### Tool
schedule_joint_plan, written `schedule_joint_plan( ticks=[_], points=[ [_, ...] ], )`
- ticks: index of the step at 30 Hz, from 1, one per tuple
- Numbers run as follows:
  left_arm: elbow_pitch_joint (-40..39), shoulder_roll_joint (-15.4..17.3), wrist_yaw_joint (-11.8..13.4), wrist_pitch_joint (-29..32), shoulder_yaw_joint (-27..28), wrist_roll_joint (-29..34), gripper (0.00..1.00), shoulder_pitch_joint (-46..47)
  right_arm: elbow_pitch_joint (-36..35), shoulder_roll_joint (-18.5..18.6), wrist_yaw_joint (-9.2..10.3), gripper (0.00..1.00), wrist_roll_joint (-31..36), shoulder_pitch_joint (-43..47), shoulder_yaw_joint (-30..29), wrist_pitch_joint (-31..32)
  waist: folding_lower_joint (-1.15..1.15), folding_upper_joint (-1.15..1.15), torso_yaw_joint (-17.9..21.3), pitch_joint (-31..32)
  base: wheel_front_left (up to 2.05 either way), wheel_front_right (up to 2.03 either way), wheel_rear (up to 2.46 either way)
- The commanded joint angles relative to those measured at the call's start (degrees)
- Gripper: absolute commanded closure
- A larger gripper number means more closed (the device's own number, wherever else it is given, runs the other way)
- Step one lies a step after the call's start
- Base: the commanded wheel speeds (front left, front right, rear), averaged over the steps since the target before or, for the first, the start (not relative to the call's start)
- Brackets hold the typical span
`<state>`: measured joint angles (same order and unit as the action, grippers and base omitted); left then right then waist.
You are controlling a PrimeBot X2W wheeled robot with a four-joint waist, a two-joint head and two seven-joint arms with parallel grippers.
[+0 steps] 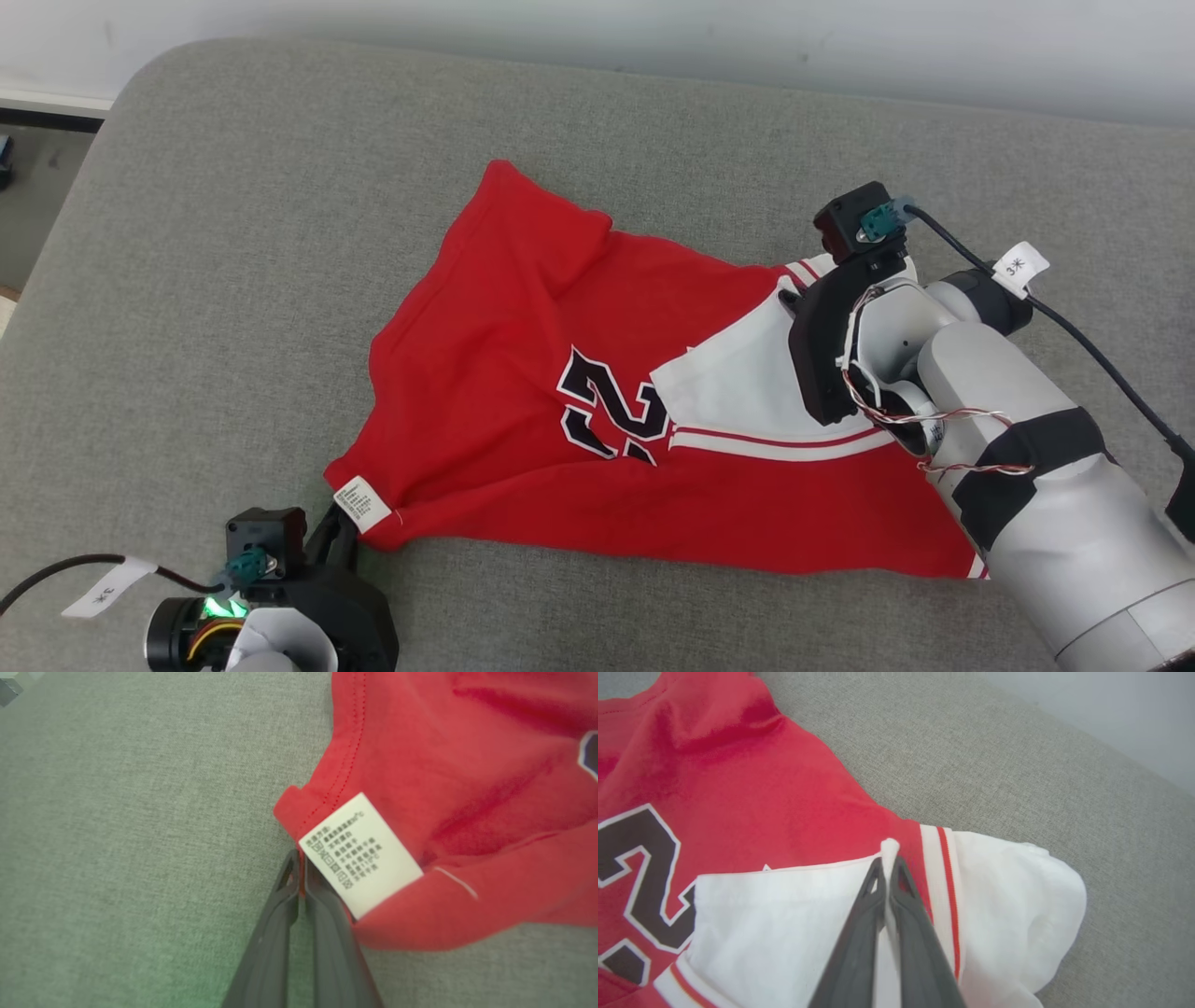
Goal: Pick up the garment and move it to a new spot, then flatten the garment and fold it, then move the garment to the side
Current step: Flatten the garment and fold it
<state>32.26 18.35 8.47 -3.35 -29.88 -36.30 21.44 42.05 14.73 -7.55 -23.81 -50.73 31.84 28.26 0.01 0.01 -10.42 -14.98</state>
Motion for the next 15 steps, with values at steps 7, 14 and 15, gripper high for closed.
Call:
schedule_joint_plan(
  ticks=[7, 14, 15],
  points=[
    [-1.8, -0.8, 0.2, -6.2, 4.9, -4.0, 1.00, 0.4, 0.4, -0.2, 0.14, 1.00, 0.4, -2.5, -3.4, -9.6, -0.01, -0.01, 0.9, 1.3, 0.00, 0.00, 0.00],
    [-9.9, -1.4, -4.0, -9.2, 13.5, -12.9, 1.00, 1.8, -0.9, 0.2, 0.14, 1.00, -1.6, -3.8, -9.0, -17.4, -0.01, -0.01, 3.3, 2.1, 0.00, 0.00, 0.00],
    [-11.8, -0.6, -4.3, -8.3, 14.8, -14.5, 1.00, 2.5, -1.8, 1.1, 0.14, 1.00, -2.1, -4.3, -9.3, -18.0, -0.01, -0.01, 4.4, 1.9, 0.00, 0.00, 0.00]
  ],
)
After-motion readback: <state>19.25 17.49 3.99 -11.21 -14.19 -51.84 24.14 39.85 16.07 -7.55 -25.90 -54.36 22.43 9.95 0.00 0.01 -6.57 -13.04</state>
